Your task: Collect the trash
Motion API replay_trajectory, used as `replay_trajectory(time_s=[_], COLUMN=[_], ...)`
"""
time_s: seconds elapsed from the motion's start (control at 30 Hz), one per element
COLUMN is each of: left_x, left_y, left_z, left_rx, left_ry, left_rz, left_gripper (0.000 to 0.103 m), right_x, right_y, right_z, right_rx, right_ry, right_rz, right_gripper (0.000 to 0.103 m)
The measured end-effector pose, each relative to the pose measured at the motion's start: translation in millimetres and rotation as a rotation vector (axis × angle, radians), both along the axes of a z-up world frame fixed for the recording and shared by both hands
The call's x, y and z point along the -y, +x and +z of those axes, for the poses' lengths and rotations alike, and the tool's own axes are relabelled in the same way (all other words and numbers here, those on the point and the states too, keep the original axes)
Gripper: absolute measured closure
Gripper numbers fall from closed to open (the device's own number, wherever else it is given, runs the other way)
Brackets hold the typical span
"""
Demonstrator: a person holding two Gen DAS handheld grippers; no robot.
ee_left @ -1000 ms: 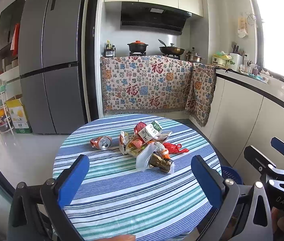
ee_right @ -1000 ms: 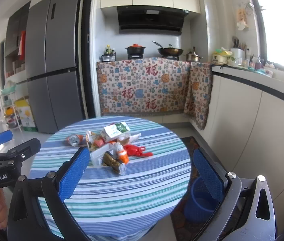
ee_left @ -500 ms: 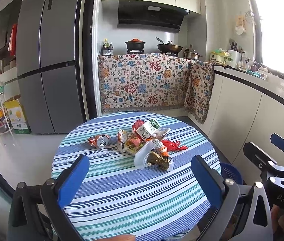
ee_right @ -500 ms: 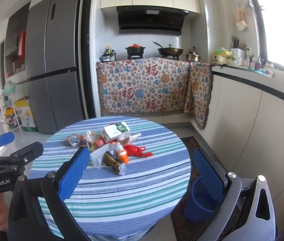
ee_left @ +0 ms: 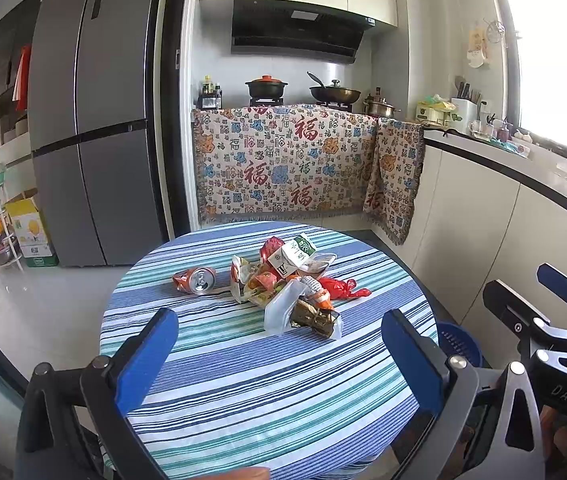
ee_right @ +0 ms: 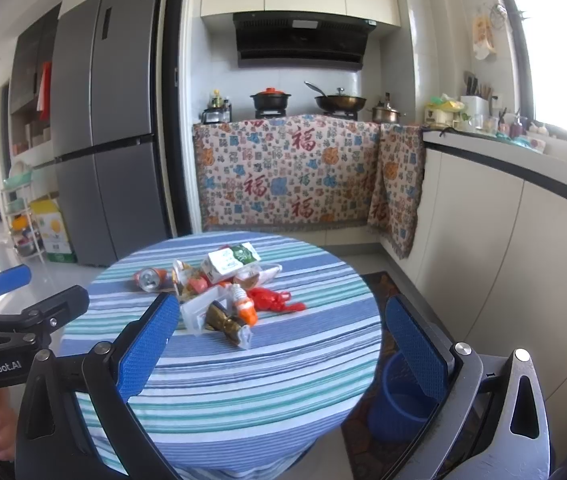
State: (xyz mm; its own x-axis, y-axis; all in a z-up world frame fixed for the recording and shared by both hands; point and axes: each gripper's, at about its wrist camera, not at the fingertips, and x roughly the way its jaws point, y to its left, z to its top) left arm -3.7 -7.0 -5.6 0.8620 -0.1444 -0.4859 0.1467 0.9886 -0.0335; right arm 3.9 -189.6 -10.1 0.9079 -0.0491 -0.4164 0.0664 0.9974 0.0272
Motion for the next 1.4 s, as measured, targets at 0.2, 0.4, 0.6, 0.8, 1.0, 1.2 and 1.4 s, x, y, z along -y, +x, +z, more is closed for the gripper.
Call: replay_trajectory(time_s=[0.2, 0.4, 0.6, 0.8, 1.0, 1.2, 1.4], left_x=[0.1, -0.1, 4.7, 7.4, -0.3, -6.6, -22.2], left_y=[-1.1, -0.2, -0.7, 5.8, 27.4, 54.9, 96.8], left_z=[1.0, 0.6, 0.1, -9.9, -41.9, -77.3, -100.1], left_rx=[0.008, 0.005, 0.013, 0.004, -0.078, -0.124, -0.188], left_ry=[0.0, -0.002, 0.032, 0.079, 0.083, 0.103, 0.024], left_rz=[-0.005, -0.011, -0.024, -0.036, -0.029, -0.003, -0.088], left_gripper=[0.0, 0.0, 0.0, 0.0, 0.0, 0.0, 0.0], right_x=[-0.7, -1.0, -0.8, 0.2, 6.9, 16.2, 23.8], right_y=[0.0, -0.2, 0.2, 1.3, 4.1, 16.0, 56.5], right_z=[0.9, 0.7, 1.5, 0.7, -7.7, -32.7, -90.7], right_rx=[0.006, 0.003, 0.002, -0.004, -0.022, -0.036, -0.157], right_ry=[-0.001, 0.0, 0.002, 0.013, 0.031, 0.051, 0.076], right_rz=[0.0, 0.002, 0.003, 0.006, 0.003, 0.035, 0.137], right_gripper=[0.0, 0.0, 0.0, 0.0, 0.0, 0.0, 0.0])
